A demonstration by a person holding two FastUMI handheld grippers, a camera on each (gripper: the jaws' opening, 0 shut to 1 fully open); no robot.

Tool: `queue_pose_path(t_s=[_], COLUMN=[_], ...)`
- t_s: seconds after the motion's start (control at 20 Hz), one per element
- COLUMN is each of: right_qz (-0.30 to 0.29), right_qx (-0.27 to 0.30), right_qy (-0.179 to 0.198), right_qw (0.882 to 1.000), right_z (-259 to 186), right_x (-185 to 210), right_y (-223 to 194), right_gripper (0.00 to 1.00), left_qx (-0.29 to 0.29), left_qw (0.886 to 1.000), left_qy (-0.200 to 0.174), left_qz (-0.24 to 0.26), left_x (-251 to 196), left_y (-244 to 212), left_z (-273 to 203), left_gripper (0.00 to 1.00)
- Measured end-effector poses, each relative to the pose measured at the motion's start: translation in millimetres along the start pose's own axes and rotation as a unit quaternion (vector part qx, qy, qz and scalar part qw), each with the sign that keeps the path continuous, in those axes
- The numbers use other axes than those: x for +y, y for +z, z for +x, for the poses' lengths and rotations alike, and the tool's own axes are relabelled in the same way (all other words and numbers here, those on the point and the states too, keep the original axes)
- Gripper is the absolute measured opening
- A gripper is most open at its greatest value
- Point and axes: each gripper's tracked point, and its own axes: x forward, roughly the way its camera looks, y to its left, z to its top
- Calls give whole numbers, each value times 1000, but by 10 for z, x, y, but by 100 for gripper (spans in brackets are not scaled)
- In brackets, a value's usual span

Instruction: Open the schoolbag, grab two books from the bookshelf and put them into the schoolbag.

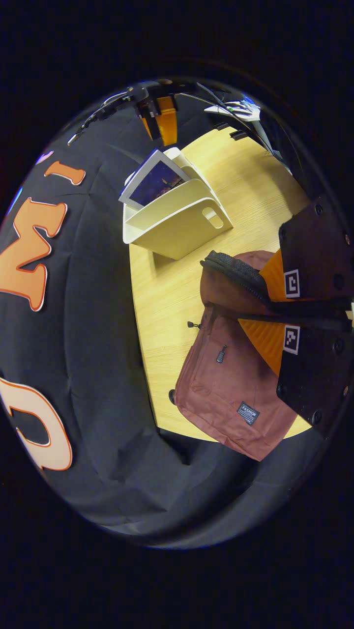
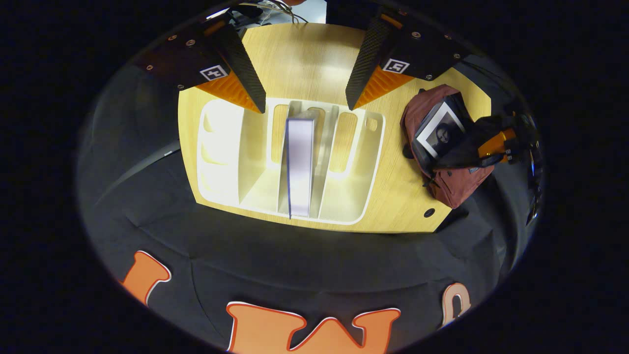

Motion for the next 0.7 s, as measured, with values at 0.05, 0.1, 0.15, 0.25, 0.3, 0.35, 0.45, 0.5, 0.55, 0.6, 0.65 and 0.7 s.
queue_pose_path(t_s=[0.05,0.1,0.15,0.25,0.3,0.35,0.45,0.5,0.55,0.6,0.65,0.7], right_qz=[0,-6,-14,-10,-11,-18,-24,-20,-23,-27,-29,-29], right_qx=[3,5,7,19,24,30,43,48,54,58,63,71], right_qy=[1,-1,-7,8,15,17,22,26,26,24,24,28], right_qw=[1000,1000,1000,1000,1000,999,999,998,998,998,997,997], right_z=[38,94,157,256,308,380,516,589,674,738,799,855], right_x=[-26,-68,-109,-72,-48,-49,-43,-36,-49,-65,-60,-35], right_y=[79,148,212,291,319,347,388,415,428,429,440,436], right_gripper=[98,98,98,98,98,99,98,99,99,98,98,98], left_qx=[2,3,4,6,8,10,12,13,15,16,17,19], left_qw=[1000,1000,1000,1000,1000,999,999,999,999,999,998,998], left_qy=[2,5,7,10,13,16,21,22,25,27,29,31], left_qz=[-3,-6,-9,-19,-24,-29,-35,-37,-41,-43,-45,-46], left_x=[15,30,33,24,27,28,24,23,9,6,7,6], left_y=[-19,-34,-42,-63,-89,-83,-105,-116,-109,-99,-118,-119], left_z=[-1,-7,3,18,21,32,29,35,51,60,50,49], left_gripper=[6,6,6,7,7,6,7,7,6,6,6,6])
